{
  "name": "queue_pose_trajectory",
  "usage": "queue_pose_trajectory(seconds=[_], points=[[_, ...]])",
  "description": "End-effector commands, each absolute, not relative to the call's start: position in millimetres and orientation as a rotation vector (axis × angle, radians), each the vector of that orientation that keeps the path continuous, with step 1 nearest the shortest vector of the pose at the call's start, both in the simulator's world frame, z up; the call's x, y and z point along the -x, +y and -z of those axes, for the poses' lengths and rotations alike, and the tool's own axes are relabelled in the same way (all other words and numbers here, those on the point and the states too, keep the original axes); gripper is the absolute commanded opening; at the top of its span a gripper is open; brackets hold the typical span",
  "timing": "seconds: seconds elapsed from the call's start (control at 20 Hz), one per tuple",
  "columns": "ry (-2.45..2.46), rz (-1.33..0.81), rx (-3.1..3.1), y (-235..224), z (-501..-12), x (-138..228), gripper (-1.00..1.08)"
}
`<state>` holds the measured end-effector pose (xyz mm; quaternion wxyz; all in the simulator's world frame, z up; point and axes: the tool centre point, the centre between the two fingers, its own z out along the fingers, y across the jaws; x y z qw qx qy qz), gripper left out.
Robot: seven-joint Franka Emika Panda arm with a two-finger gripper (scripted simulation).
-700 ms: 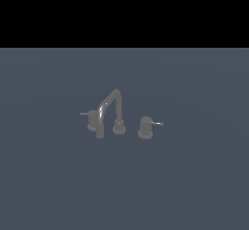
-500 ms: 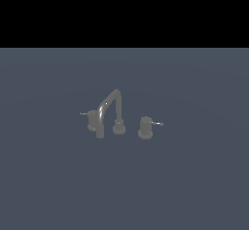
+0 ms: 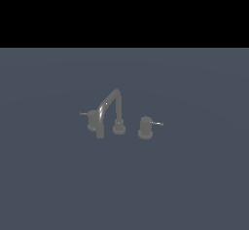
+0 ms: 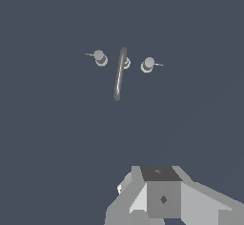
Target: Turn on the faucet by rotating a designated handle.
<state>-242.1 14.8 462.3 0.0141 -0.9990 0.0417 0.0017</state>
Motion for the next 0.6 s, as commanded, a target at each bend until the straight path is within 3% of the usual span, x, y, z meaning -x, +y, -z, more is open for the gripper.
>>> queue_pose_trajectory(seconds=[0.0, 0.55], points=[[0.196, -0.006, 3.107, 17, -452, 236, -1.00], [0.629, -0.006, 3.052, 26, -387, 191, -1.00]])
